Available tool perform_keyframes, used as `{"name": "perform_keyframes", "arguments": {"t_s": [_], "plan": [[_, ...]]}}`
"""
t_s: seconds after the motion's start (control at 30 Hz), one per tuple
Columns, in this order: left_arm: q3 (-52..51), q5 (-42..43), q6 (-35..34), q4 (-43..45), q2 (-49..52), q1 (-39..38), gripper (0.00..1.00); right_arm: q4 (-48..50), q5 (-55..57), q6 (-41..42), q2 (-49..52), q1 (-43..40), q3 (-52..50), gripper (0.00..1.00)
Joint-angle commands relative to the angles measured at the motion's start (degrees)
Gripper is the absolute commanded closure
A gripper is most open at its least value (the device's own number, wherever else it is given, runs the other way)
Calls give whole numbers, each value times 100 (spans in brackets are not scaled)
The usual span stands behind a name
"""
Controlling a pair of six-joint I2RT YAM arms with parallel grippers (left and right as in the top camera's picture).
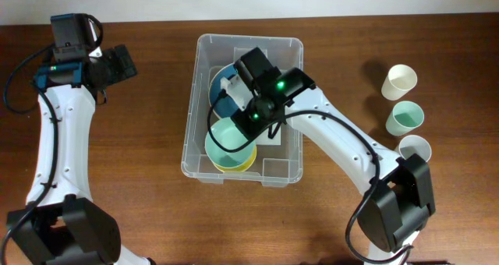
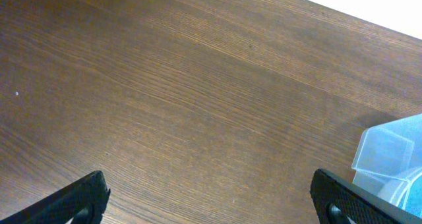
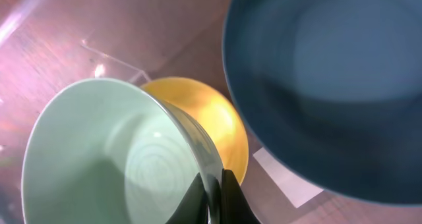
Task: Pack container
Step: 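Carry the mint bowl into the container and lower it onto the yellow bowl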
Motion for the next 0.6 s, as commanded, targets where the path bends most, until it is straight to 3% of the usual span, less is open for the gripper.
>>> {"name": "perform_keyframes", "arguments": {"t_s": [0.0,0.13,0.17,0.2,0.23,0.27,0.47,0.57], "plan": [[94,-24,11,0,-68,9,0,155,39,76,0,31,-181,96],[94,-24,11,0,-68,9,0,234,39,76,15,33,-195,96],[94,-24,11,0,-68,9,0,260,39,76,15,31,-195,91],[94,-24,11,0,-68,9,0,280,39,76,15,33,-195,52],[94,-24,11,0,-68,9,0,282,39,76,15,31,-195,28],[94,-24,11,0,-68,9,0,282,42,74,15,31,-195,23],[94,-24,11,0,-68,9,0,214,44,122,-107,-116,-131,19],[94,-24,11,0,-66,9,0,-20,46,269,-409,-444,-15,13]]}}
